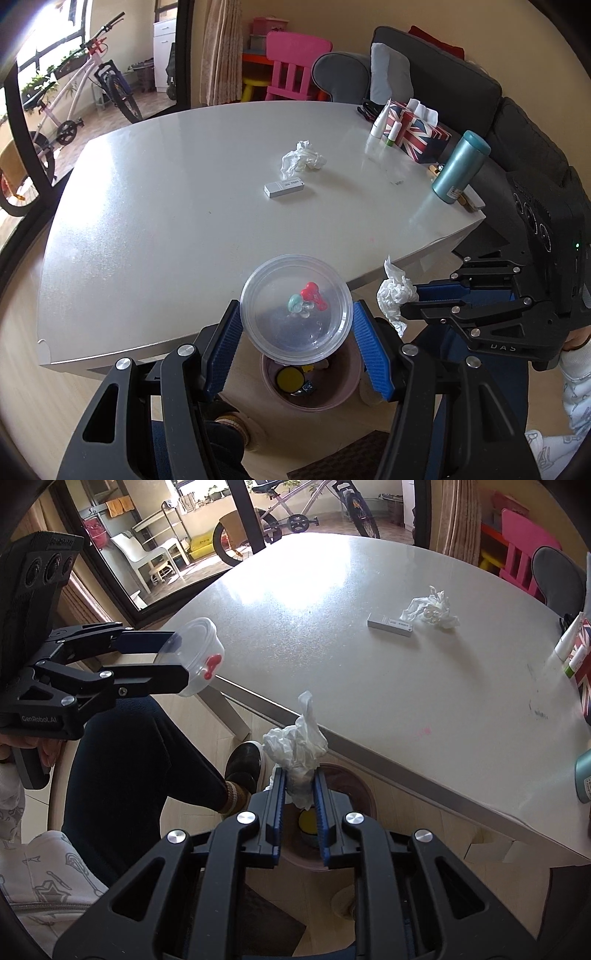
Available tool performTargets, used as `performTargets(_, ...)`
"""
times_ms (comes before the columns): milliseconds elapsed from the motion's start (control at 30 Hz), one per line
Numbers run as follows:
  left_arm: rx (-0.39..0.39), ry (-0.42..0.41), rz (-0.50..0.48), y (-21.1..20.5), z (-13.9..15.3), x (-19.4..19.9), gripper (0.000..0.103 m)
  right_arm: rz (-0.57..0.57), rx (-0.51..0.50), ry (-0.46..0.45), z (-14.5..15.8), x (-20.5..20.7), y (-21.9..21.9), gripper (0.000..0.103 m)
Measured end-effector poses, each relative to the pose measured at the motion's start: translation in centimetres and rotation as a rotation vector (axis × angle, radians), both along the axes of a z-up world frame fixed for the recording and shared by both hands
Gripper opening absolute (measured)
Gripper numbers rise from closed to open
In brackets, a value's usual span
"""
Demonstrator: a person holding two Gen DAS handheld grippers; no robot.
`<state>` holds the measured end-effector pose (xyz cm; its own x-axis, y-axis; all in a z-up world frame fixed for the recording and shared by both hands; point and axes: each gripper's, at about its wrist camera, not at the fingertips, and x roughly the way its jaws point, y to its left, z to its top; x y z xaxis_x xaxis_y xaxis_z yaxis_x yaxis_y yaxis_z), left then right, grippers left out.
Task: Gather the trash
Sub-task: 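Carry both items over the pink bin and open the right tool to drop the tissue, then open the left tool to drop the clear dish into the bin, then move both open tools back over the table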
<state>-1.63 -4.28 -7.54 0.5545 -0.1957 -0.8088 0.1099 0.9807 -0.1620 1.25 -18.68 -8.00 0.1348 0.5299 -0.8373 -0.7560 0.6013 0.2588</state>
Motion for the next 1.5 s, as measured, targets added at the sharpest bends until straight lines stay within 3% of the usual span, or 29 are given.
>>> performTargets(33, 0.0, -0.002, 0.001, 0.0, 0.0, 0.1, 0.059, -0.01, 0.004, -0.008, 0.1, 0.2, -0.2, 0.038)
performTargets(67, 0.001, -0.003, 0.001, 0.0, 0.1, 0.1, 0.059, -0.027, 0.013, -0.018, 0.4, 0.3, -0.3, 0.066)
performTargets(100, 0.001, -0.003, 0.0, 0.0, 0.0, 0.1, 0.059, -0.041, 0.029, -0.021, 0.6, 0.5, -0.6, 0.079)
performTargets(200, 0.002, -0.001, -0.003, 0.0, -0.1, 0.1, 0.059, -0.074, 0.034, -0.032, 1.0, 1.0, -1.0, 0.094)
performTargets(333, -0.001, 0.009, -0.012, -0.2, -0.3, 0.2, 0.059, -0.105, 0.024, -0.032, 1.1, 1.5, -1.3, 0.098)
performTargets(1267, -0.014, 0.071, -0.158, -4.1, -2.3, 0.5, 0.06, -0.228, 0.036, -0.073, 3.1, 3.1, -4.7, 0.099)
performTargets(1300, -0.012, 0.068, -0.162, -4.2, -2.3, 0.5, 0.061, -0.231, 0.037, -0.073, 3.1, 3.2, -4.8, 0.099)
performTargets(1367, -0.014, 0.047, -0.157, -4.2, -2.1, 0.6, 0.097, -0.236, 0.04, -0.073, 3.2, 3.1, -4.9, 0.099)
performTargets(1500, -0.003, 0.037, -0.121, -3.8, -2.0, 0.9, 0.096, -0.24, 0.04, -0.07, 3.2, 3.3, -5.2, 0.099)
